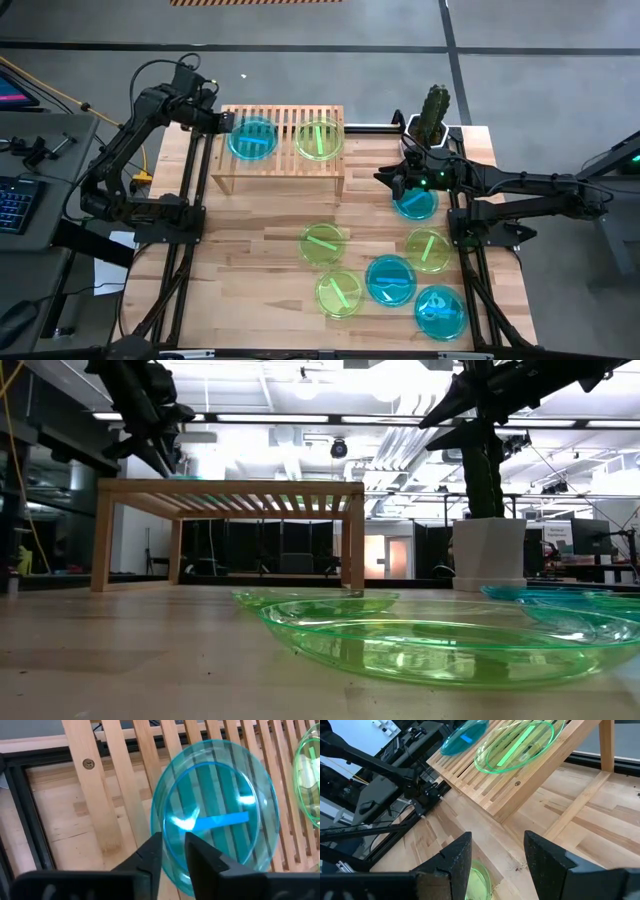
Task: Place and stack plates onto a shelf
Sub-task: Stack the green plate on top of the green plate on the shelf
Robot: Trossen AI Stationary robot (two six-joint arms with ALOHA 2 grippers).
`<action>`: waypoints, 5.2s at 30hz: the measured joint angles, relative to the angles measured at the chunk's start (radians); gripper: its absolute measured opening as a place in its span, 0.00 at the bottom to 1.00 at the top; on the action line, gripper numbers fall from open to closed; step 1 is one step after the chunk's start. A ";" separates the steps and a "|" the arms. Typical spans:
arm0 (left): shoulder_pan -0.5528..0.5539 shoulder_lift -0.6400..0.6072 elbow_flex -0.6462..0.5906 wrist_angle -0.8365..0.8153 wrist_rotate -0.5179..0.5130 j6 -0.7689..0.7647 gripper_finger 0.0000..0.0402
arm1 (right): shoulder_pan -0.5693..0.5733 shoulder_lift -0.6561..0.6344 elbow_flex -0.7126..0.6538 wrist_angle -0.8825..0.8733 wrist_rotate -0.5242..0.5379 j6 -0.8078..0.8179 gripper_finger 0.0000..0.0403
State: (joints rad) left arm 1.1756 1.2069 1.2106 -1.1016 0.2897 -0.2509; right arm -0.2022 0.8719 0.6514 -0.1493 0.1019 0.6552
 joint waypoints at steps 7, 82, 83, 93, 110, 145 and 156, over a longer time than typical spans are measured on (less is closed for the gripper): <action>0.024 -0.014 0.086 0.042 0.037 0.004 0.29 | 0.000 0.000 0.000 0.089 -0.004 0.000 0.40; -1.202 -0.403 -0.445 1.300 -0.366 -0.184 0.30 | 0.261 0.355 0.001 0.174 -0.205 0.501 0.40; -1.202 -0.403 -0.445 1.300 -0.366 -0.184 0.30 | 0.275 0.388 0.001 0.151 -0.192 0.532 0.40; -1.202 -0.403 -0.445 1.301 -0.378 -0.190 0.30 | 0.303 0.708 0.044 0.198 -0.117 0.706 0.40; -1.202 -0.403 -0.444 1.301 -0.380 -0.192 0.30 | 0.300 0.906 0.124 0.319 -0.099 0.717 0.40; -1.202 -0.403 -0.444 1.302 -0.406 -0.192 0.30 | 0.122 0.459 0.156 0.367 -0.361 0.377 0.00; -1.202 -0.403 -0.444 1.310 -0.409 -0.193 0.30 | -0.291 0.472 0.469 0.054 -0.213 0.230 0.00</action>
State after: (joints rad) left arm -0.0265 0.8035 0.7666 0.2089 -0.1193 -0.4438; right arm -0.4931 1.3439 1.1205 -0.0951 -0.1114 0.8855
